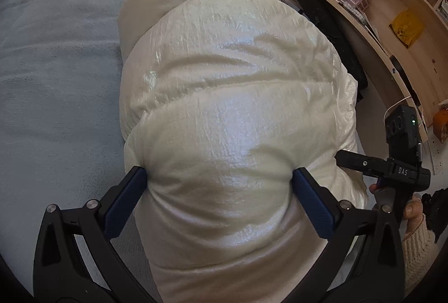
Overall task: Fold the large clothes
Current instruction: 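Grasp the bundle sides with both grippers and lift it, then carry the bundle toward the plush toy and lower it onto the bed with both grippers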
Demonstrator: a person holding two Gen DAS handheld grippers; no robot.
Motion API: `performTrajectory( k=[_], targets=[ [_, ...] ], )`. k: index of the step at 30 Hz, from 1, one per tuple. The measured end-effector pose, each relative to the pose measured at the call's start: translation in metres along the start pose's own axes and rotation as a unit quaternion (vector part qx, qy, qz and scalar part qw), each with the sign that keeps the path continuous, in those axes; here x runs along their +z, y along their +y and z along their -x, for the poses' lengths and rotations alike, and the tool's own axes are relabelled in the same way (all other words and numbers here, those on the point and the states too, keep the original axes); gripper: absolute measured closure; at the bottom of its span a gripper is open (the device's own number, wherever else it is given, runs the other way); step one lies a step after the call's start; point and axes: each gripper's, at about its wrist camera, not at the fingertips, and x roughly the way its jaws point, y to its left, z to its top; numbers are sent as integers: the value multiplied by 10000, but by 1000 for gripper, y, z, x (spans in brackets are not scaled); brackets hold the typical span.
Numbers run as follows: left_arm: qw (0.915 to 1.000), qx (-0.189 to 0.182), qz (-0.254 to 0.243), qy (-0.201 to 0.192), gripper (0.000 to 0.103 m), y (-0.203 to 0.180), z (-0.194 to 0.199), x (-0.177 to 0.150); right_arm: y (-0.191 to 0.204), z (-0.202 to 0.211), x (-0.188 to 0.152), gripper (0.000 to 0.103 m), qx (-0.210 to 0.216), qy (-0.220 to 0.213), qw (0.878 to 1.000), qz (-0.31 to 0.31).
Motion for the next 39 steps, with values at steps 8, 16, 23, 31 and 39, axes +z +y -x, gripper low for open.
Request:
performTrajectory(
  k=[8, 16, 23, 31, 39],
  targets=[
    [9998, -61, -8, 200, 0, 12, -6, -8, -18, 5, -3, 0, -50, 150, 9998, -89],
    [9969, -121, 282, 722, 0, 23, -6, -17, -23, 3, -6, 0, -142, 259, 9973, -669],
    [9949, -380, 606, 706, 0, 37, -18, -24, -72, -7, 3, 0, 1049, 419, 9881, -1047],
    [9917, -653, 949, 576, 0, 56, -30, -30, -88, -7, 21, 0, 1554, 344, 9833, -878],
    [9867, -897, 1308, 347, 0, 83, -40, -49, -53, -22, 10, 0, 1488, 115, 9854, -819]
  ],
)
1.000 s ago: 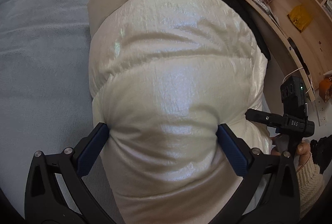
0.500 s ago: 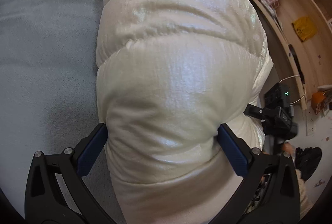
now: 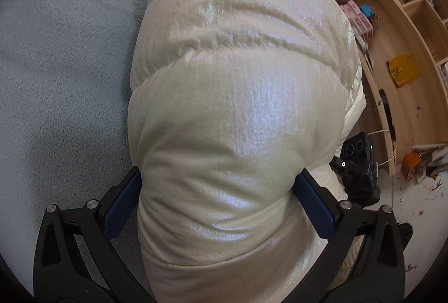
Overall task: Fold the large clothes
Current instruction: 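Carry the bundle toward the plush toy and lower it onto the bed with both grippers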
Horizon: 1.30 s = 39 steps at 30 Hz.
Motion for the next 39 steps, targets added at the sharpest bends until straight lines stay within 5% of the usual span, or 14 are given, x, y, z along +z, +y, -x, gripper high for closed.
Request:
performTrajectory(
  k=[7, 15, 24, 30, 39],
  targets=[
    [9998, -200, 86, 17, 0, 15, 1, -2, 23, 8, -13, 13, 80, -242, 9994, 251],
    [9951, 222, -803, -524, 3, -1, 37, 4, 63, 23, -42, 39, 432, -541, 9946, 775],
    [9891, 369, -919, -1090, 3, 22, 117, 25, 133, 4, -51, 41, 855, -656, 9861, 1266],
    [9829, 583, -986, -1441, 3, 56, 186, 83, 195, -45, -29, 41, 1144, -636, 9802, 1489],
    [9720, 1037, -1076, -1812, 4, 145, 259, 222, 285, -177, 41, 41, 1411, -645, 9738, 1663]
  ],
)
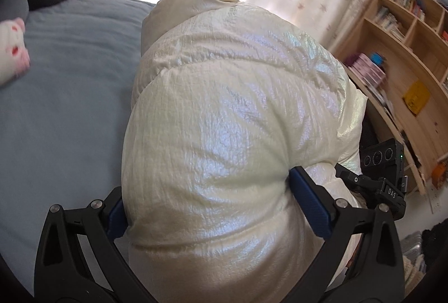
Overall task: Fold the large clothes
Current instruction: 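Carry the bundle toward the plush toy and lower it onto the bed with both grippers, then open both grippers and pull them back from the folded jacket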
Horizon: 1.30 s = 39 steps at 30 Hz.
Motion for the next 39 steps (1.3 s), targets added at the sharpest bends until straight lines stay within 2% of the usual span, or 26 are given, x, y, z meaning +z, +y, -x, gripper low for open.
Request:
performTrajectory(
  k=[4, 7, 10, 11, 13, 15, 17, 21, 24, 25, 26, 27, 30, 33, 39],
  targets=[
    [9998, 123, -89, -86, 4, 56, -17, 41, -10, -53, 14, 41, 49, -59, 9999, -66],
    [9999, 143, -41, -51, 4, 101, -38, 59, -26, -86, 15, 41, 27, -31, 9998, -178],
    [9994, 332, 135, 15, 5, 140, -57, 57, -47, -115, 3, 41, -107, 132, 9994, -301],
    [9990, 401, 185, 74, 4, 169, -54, 52, -49, -120, 0, 40, -144, 130, 9995, -242],
    [9986, 386, 342, 71, 4, 190, -65, 45, -54, -127, -6, 35, -163, 89, 9997, -127],
    [9986, 334, 411, -44, 0, 199, -69, 40, -75, -109, -14, 31, -149, 94, 9997, -141],
    [9987, 305, 398, -115, 0, 202, -69, 35, -95, -122, -12, 29, -164, 86, 9996, -211],
    [9987, 347, 347, -141, 0, 196, -65, 16, -102, -136, -13, 30, -180, 134, 9994, -279],
    [9983, 455, 352, -116, 0, 194, -63, 20, -99, -133, -22, 29, -316, 242, 9989, -229],
    [9980, 497, 374, -98, 0, 187, -63, 18, -96, -128, -23, 24, -405, 337, 9982, -284],
    [9975, 576, 393, -84, 0, 183, -57, 16, -95, -116, -25, 17, -494, 434, 9973, -339],
    [9967, 707, 395, -88, 0, 178, -50, 16, -90, -105, -24, 15, -513, 472, 9970, -346],
    [9929, 1130, 226, -293, 0, 153, -26, 18, -74, -85, -28, 14, -652, 452, 9967, -190],
    [9894, 1366, 39, -484, 0, 130, 1, 14, -63, -50, -35, 14, -728, 443, 9963, -135],
    [9832, 1706, -429, -487, 0, 45, 63, -23, -7, 18, -68, 13, -1062, 480, 9929, 248]
  ],
)
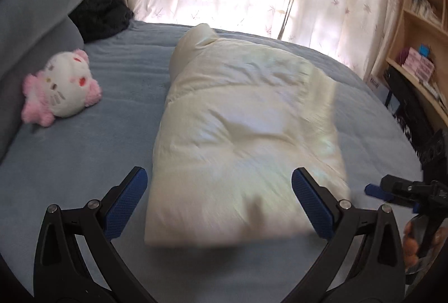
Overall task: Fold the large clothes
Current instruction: 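Open both grippers and pull them back from the folded jacket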
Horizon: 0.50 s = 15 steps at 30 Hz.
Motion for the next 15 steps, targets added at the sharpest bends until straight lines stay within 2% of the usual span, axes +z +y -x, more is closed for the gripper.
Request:
performTrajectory(
  k=[2, 6, 11, 15],
  targets=[
    [10000, -52, 2, 11, 0, -16, 30, -9, 22, 27, -12, 10, -100, -30, 9998, 139],
    [9999, -93, -21, -58, 0, -57, 98, -24, 103, 69, -27, 6, -294, -217, 9981, 486],
    [9998, -136, -107, 9, 0, -98, 167, -56, 144, 141, -69, 4, -704, -351, 9929, 896],
    [9996, -143, -230, 65, 0, -126, 212, -87, 157, 195, -110, 4, -1161, -461, 9863, 1081]
  ],
)
